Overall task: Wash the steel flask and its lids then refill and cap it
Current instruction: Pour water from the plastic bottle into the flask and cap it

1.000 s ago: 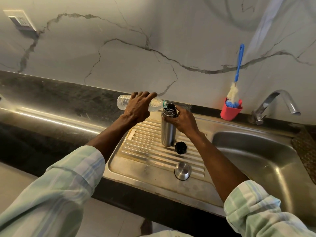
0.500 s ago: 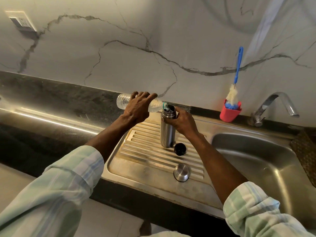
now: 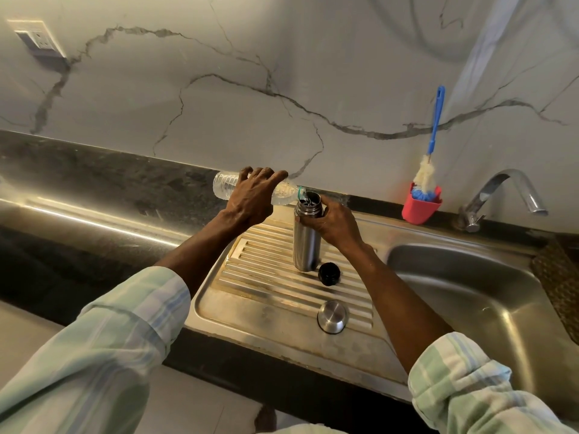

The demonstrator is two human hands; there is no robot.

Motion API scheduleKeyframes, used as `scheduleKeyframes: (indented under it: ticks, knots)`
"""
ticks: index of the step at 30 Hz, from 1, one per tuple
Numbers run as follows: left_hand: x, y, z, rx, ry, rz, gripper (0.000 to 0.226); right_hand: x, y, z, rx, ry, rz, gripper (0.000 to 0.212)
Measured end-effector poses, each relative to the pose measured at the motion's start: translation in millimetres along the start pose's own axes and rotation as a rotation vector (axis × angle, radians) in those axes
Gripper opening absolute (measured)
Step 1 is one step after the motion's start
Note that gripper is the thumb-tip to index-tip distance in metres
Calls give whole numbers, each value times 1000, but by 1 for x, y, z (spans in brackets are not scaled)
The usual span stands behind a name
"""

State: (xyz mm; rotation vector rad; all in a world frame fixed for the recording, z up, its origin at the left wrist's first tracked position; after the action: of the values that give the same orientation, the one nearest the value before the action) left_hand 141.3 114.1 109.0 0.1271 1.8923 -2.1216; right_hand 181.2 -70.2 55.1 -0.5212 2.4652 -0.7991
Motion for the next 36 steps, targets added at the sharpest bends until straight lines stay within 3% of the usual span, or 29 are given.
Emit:
scheduleKeyframes:
  ticks: [36]
  knots:
    - [-2, -1, 1, -42, 21, 36, 77, 1, 2, 2, -6, -9, 6, 70]
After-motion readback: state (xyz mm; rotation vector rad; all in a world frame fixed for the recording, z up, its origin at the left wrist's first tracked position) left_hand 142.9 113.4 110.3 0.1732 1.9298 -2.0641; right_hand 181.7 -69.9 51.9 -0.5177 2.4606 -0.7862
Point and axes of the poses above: each hand's wrist, its own x-axis away from the middle knuckle, its own y-axis out of the palm, z = x × y, the point moved 4 cm from there along -x, towards the middle knuckle, and after that the axes turned 14 degrees about -y, right-handed, at the moved point
